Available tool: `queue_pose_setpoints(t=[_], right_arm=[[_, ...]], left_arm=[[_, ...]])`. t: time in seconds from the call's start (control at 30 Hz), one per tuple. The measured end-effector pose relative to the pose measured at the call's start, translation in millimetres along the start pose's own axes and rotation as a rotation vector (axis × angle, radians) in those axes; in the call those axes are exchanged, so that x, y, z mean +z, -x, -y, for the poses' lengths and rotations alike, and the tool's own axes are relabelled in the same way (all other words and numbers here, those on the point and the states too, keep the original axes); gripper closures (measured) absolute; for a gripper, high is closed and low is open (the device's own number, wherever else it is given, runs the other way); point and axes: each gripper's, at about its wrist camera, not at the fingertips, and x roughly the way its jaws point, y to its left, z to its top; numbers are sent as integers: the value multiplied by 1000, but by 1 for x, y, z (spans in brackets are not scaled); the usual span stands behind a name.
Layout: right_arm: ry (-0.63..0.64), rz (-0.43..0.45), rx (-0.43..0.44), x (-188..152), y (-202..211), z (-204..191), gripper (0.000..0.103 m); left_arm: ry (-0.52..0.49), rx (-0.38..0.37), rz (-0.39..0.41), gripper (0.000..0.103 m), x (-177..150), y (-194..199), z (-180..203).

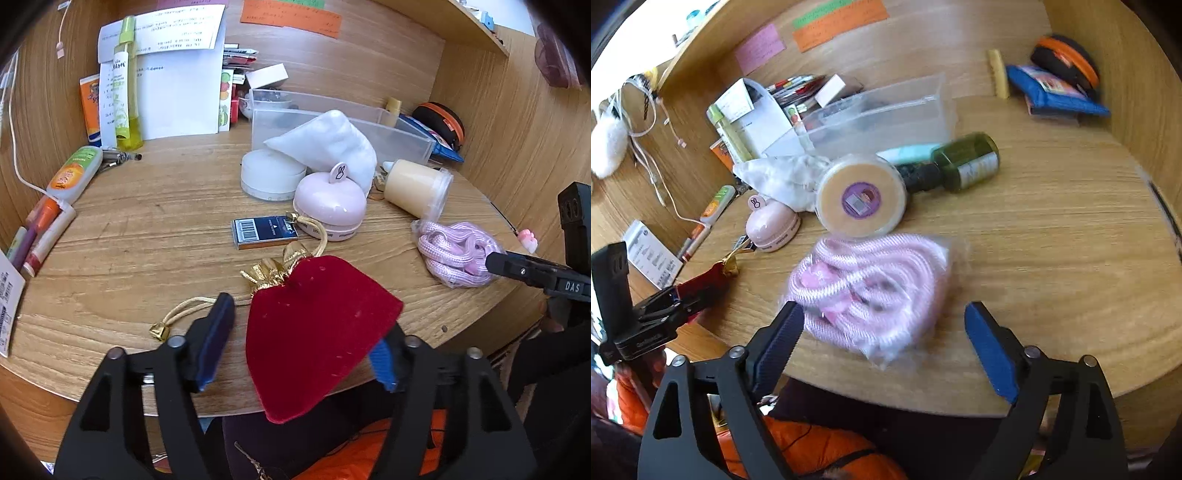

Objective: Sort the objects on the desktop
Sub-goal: 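Grasp the red velvet pouch with the left tool while the right tool grasps the bagged pink rope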

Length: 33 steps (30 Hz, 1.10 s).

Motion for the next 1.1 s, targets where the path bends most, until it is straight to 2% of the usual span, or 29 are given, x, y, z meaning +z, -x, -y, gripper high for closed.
queue_pose_setpoints(t=[0.1, 0.2, 0.3, 0.37, 0.5, 0.53, 0.57, 0.6, 0.63, 0.73, 0.9, 1.1], right_arm=[[45, -8, -2, 1, -8, -11, 9], [106, -3, -26, 2, -18, -21, 0], [151, 18, -69, 3, -26, -27, 1], [153, 41, -68, 3, -27, -28, 2], [147, 55, -15, 5, -25, -25, 18], [142, 56, -2, 5, -25, -25, 26], [139, 55, 13, 5, -23, -24, 33], [131, 55, 18, 6, -22, -23, 63], [121, 50, 44, 7, -21, -22, 71], [74, 47, 101, 9, -18, -15, 77], [83, 69, 80, 9, -10, -22, 81], [131, 126, 56, 17, 10, -33, 87]], left_arm=[[-16, 11, 11, 26, 0, -5, 3], [-43, 25, 24, 26, 0, -9, 7], [-72, 39, 41, 26, 0, -13, 13], [-98, 52, 51, 27, -1, -14, 16], [-117, 60, 68, 44, 1, -18, 18], [-110, 53, 71, 50, 2, -19, 18], [-103, 47, 72, 52, 4, -19, 17], [-95, 38, 72, 55, 5, -20, 17], [-88, 26, 72, 58, 7, -21, 16], [-81, 10, 72, 62, 9, -22, 18], [-72, 5, 100, 67, 10, -14, 20], [-53, -15, 155, 67, 16, 2, 19]])
